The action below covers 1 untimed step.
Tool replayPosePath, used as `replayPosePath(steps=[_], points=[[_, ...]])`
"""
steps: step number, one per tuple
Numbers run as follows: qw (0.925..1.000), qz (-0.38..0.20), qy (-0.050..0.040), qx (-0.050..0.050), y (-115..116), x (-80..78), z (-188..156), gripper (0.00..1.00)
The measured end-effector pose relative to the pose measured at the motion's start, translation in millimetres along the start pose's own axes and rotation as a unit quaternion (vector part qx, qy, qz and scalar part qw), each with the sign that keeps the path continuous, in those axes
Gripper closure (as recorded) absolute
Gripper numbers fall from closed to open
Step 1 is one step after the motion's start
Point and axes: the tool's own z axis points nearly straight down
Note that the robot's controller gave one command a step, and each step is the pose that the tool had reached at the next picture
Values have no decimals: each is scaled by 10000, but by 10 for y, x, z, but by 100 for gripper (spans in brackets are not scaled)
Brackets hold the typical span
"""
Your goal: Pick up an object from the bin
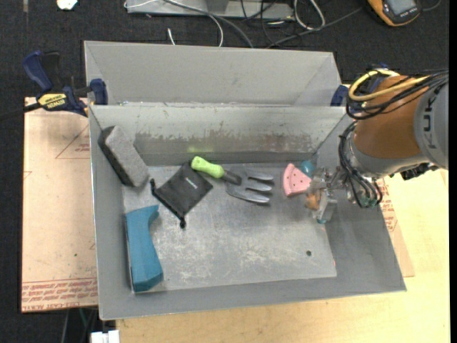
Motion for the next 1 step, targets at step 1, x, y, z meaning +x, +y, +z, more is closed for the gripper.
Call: replayPosePath(steps=[1], points=[[10000,-2,11,-1,3,6,-141,100]])
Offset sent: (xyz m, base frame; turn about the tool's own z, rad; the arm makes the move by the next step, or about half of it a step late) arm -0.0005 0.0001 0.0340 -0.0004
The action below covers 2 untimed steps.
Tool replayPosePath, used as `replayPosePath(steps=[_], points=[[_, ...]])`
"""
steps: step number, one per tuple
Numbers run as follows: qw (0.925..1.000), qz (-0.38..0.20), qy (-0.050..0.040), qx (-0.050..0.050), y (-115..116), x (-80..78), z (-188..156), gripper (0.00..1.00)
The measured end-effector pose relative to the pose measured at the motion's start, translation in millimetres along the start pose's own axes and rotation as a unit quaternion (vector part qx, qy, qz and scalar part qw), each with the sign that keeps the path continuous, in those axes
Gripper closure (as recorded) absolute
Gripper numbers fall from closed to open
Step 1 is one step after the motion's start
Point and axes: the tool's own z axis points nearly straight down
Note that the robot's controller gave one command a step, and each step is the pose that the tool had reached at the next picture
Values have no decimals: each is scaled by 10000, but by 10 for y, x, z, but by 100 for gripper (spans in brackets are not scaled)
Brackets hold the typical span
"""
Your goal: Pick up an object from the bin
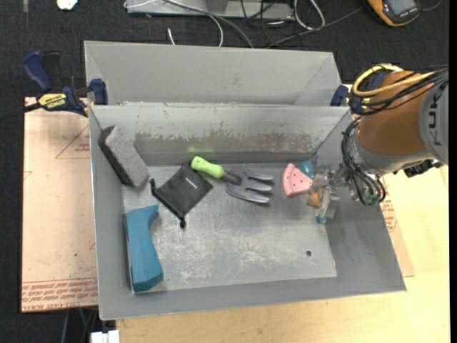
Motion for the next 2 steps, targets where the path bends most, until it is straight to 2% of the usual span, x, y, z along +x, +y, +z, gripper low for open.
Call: replayPosePath(steps=[1,2], points=[[10000,-1,1,-1,2,-2,-93,100],[10000,-2,13,-4,5,2,-332,100]])
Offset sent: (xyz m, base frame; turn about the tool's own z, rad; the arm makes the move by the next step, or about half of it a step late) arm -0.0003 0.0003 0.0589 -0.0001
